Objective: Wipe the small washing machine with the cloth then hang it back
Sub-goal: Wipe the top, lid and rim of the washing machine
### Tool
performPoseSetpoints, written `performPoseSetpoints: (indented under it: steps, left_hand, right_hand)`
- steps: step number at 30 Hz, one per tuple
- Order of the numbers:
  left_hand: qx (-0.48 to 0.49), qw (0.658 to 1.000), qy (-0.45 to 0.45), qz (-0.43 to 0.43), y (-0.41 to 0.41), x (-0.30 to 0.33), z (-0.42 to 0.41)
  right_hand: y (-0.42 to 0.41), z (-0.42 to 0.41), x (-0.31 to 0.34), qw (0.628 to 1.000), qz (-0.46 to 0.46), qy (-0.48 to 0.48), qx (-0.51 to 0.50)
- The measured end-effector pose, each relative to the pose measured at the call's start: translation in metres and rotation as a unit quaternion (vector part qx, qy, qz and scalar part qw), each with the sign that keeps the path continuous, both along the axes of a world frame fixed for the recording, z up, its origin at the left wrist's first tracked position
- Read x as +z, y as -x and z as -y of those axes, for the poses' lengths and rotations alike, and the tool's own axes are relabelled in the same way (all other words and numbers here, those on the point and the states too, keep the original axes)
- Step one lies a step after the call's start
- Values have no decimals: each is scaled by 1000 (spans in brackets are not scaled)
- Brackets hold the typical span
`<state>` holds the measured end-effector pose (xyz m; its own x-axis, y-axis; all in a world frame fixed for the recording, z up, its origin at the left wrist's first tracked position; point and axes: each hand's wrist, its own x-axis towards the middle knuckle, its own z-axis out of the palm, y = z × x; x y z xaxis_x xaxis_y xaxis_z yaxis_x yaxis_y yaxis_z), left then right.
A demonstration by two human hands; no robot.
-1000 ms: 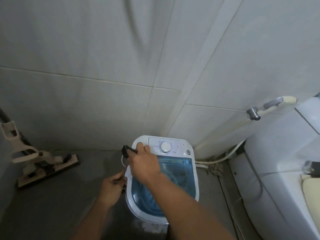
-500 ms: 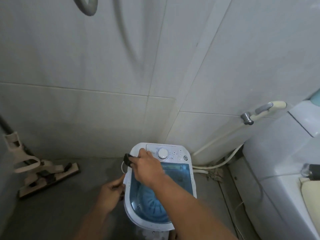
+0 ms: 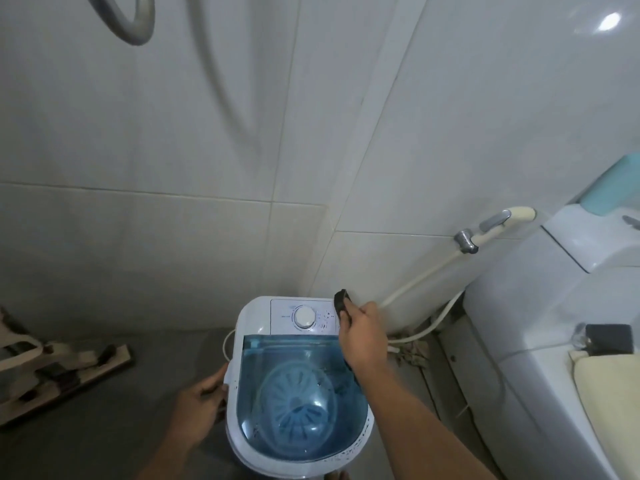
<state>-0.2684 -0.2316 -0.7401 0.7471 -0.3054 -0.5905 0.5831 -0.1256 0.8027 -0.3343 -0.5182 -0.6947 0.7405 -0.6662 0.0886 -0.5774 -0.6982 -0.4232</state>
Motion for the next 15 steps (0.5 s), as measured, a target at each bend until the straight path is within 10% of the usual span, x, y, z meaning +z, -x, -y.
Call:
performPoseSetpoints:
  steps: [10, 15]
  left_hand:
    - [-9, 1000, 2, 28, 4, 3, 1]
    - [-17, 1000, -8, 21, 3, 3, 1]
  right_hand:
    - [33, -17, -12, 967, -46, 118, 223]
    - [18, 24, 23, 965, -66, 12, 254]
